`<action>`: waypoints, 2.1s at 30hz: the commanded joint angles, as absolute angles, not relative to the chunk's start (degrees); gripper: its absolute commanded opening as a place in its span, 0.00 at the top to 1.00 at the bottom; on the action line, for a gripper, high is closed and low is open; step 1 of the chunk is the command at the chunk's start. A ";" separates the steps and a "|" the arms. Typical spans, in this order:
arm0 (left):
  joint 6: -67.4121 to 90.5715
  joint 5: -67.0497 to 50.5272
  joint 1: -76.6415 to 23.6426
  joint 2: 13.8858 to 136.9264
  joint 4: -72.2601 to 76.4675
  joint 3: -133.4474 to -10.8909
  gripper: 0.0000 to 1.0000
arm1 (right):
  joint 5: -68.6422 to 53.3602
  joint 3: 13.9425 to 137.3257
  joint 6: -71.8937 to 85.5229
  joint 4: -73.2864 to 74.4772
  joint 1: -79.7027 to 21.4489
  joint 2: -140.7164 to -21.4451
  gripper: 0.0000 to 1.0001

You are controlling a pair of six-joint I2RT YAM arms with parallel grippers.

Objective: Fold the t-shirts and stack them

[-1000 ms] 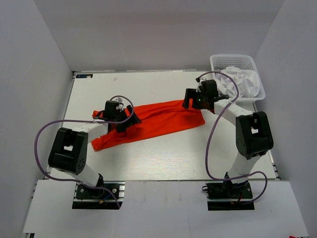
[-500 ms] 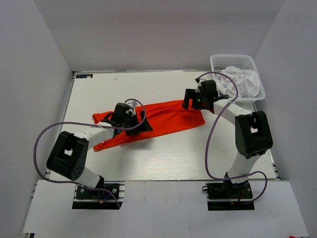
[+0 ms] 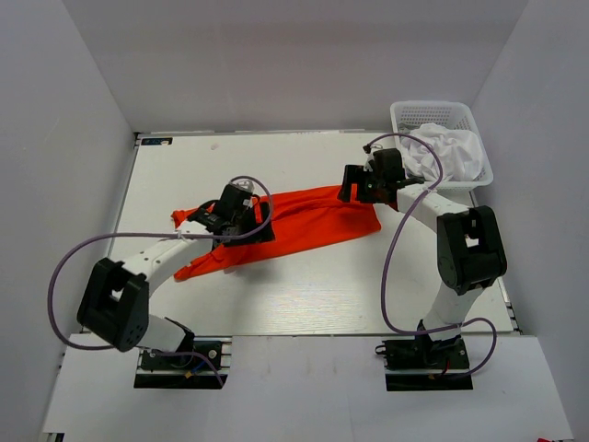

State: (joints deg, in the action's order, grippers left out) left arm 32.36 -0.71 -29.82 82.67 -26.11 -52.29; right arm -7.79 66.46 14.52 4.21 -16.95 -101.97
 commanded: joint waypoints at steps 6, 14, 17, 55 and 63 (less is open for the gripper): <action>32.34 17.92 -23.75 77.59 -23.31 -54.83 0.00 | -3.00 70.30 10.64 5.52 -19.59 -102.03 0.10; 37.35 15.92 -12.84 94.91 -23.38 -61.71 0.00 | -1.14 80.94 6.60 10.28 -26.62 -109.07 0.10; 38.50 12.76 -9.15 96.93 -20.49 -58.64 0.00 | -1.40 85.68 5.36 12.39 -29.61 -113.89 0.10; 28.56 -7.99 -0.09 98.88 -17.05 -71.37 0.00 | 4.40 74.79 17.13 6.41 -28.23 -104.14 0.10; 30.84 -15.21 -2.19 96.06 -13.90 -58.11 0.00 | -4.74 73.57 23.20 5.98 -21.01 -108.54 0.10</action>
State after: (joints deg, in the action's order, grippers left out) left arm 29.93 -12.08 -1.13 97.27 -13.72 -62.50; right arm 1.10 73.08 20.01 7.31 -22.17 -107.42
